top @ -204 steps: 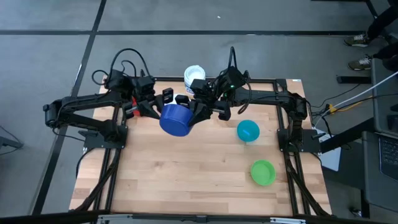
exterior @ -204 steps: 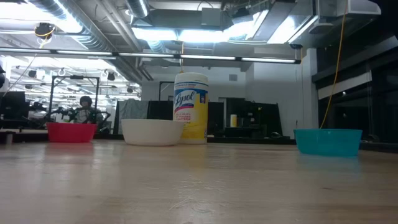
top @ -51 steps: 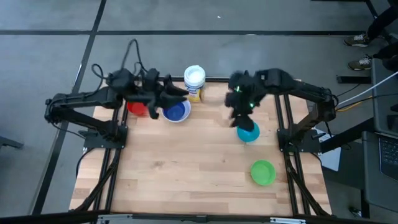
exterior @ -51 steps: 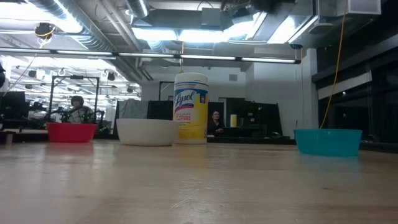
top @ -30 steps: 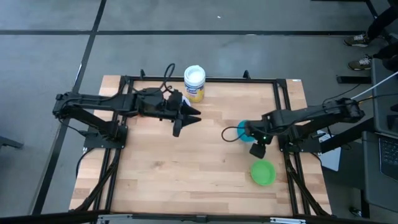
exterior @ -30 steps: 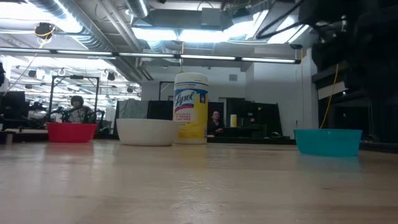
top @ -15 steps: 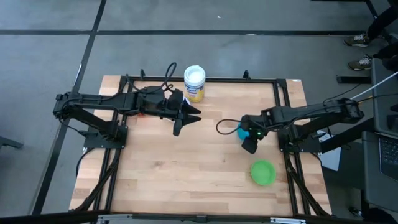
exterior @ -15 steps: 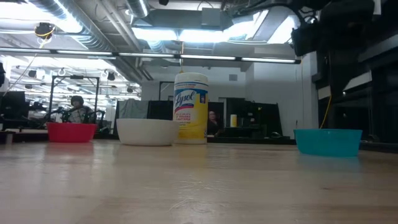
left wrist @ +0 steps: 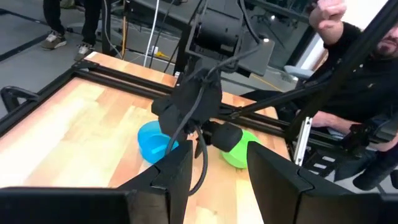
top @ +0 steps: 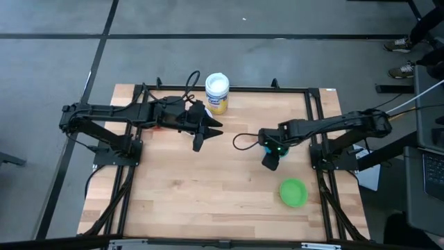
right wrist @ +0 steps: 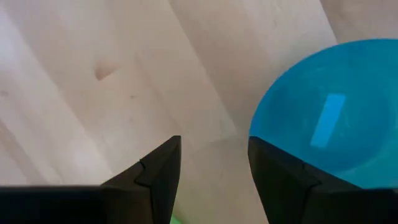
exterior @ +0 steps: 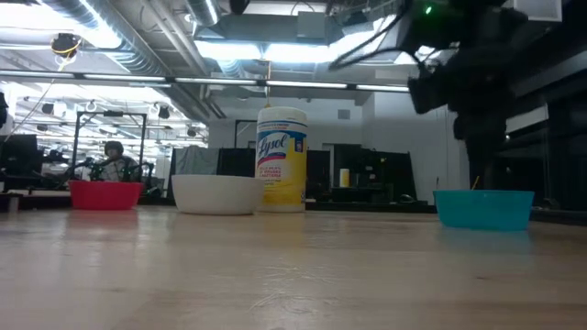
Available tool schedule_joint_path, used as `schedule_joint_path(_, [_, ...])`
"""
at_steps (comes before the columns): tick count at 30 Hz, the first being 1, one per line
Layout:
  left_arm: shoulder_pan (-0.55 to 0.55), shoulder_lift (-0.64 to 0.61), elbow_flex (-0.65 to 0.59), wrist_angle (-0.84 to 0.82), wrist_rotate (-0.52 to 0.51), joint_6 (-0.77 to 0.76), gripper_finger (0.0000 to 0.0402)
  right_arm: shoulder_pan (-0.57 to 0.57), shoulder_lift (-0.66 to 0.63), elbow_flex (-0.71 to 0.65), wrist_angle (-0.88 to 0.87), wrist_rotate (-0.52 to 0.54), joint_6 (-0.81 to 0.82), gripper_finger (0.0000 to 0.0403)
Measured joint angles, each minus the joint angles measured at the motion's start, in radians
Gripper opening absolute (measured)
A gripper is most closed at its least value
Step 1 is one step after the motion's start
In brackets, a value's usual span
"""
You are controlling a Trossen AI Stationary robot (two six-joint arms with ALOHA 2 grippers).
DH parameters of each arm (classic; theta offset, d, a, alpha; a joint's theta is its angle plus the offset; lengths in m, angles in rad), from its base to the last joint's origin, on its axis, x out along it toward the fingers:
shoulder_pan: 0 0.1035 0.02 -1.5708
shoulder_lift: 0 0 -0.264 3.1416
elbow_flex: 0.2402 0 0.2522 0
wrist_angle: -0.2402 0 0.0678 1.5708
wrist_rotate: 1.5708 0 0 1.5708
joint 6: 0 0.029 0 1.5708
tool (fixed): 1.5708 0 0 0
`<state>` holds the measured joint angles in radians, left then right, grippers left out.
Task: Nest bowls inside each other
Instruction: Stack the light blue bowl on top of the blue bowl
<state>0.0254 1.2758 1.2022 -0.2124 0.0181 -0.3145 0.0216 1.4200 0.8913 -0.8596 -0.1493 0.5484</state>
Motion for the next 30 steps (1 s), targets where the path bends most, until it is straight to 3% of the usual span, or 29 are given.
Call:
schedule_joint_path(9, [0.012, 0.0, 0.0, -0.033, 0.022, 0.012, 0.0148, -0.066, 0.115, 0.0, 0.098, 0.003, -0.026, 0.0186])
schedule_joint_path(18, [0.044, 0.0, 0.0, -0.033, 0.093, 0.018, 0.0148, -0.111, 0.147, 0.0, 0.184, 0.015, 0.017, 0.0151])
schedule_joint_path(22, [0.057, 0.0, 0.0, -0.033, 0.124, 0.032, 0.0148, -0.122, 0.147, 0.0, 0.185, 0.034, 0.04, 0.0116])
schedule_joint_path(28, [0.071, 0.0, 0.0, -0.033, 0.136, 0.051, 0.0148, -0.124, 0.146, 0.0, 0.192, 0.029, 0.045, 0.0022])
schedule_joint_path(30, [0.076, 0.0, 0.0, -0.033, 0.143, 0.051, 0.0148, -0.126, 0.145, 0.001, 0.194, 0.019, 0.046, 0.001])
